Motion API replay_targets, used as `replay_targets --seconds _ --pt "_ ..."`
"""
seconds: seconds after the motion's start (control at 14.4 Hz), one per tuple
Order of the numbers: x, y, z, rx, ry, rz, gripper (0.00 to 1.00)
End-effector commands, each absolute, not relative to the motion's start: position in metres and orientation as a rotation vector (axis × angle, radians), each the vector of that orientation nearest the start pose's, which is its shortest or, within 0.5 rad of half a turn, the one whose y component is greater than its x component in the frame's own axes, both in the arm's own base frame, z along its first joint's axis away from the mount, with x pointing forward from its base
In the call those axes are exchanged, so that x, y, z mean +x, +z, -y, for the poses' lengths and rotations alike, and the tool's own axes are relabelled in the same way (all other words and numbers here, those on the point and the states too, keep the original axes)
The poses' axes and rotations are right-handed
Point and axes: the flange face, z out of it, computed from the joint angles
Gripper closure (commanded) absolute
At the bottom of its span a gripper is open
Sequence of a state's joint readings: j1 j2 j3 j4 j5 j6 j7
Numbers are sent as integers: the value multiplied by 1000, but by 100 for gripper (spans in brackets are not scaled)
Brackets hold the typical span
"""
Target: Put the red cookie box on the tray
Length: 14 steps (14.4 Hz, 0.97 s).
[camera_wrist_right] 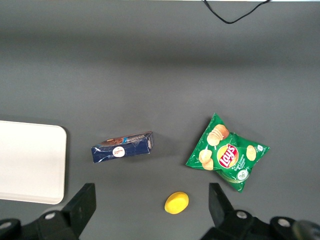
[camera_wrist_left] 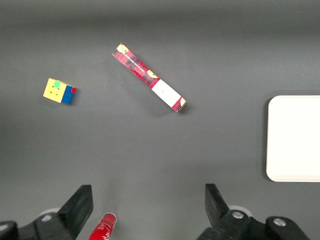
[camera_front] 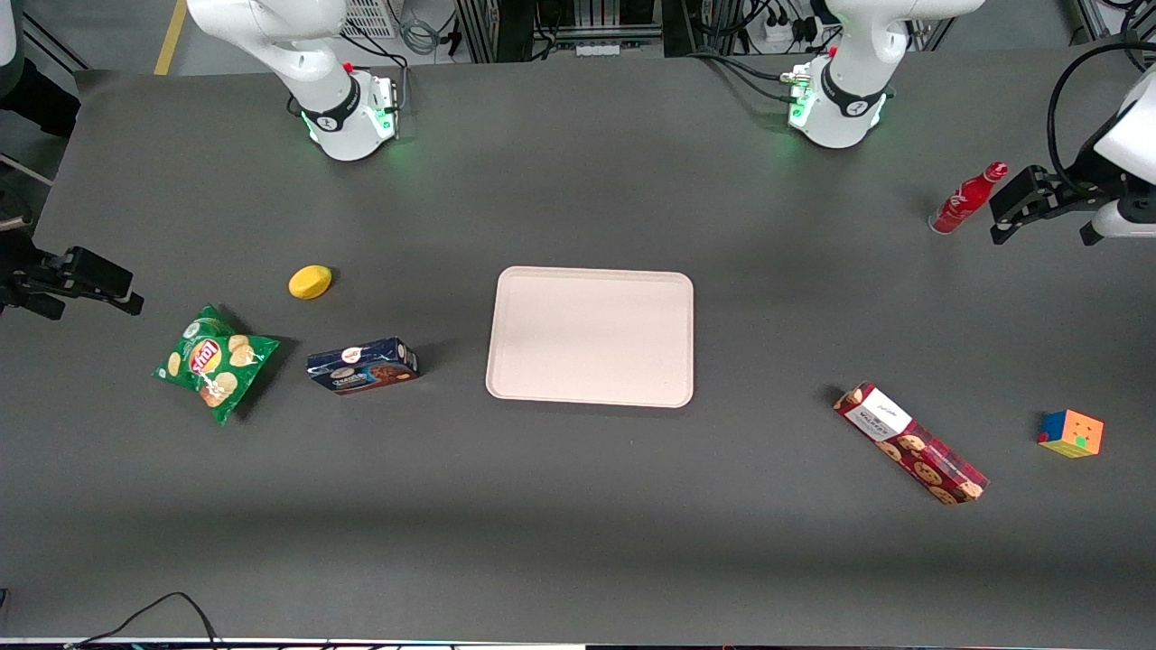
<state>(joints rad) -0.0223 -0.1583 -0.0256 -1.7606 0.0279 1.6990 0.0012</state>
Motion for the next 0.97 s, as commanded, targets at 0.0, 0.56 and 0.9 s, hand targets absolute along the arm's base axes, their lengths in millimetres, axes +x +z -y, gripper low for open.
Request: replay_targets --seconds 0.0,0.56,0.9 --pt "511 631 21 -3093 -161 -74 0" --pt "524 611 3 -3138 -109 103 0" --pt "567 543 -38 -3190 5 519 0"
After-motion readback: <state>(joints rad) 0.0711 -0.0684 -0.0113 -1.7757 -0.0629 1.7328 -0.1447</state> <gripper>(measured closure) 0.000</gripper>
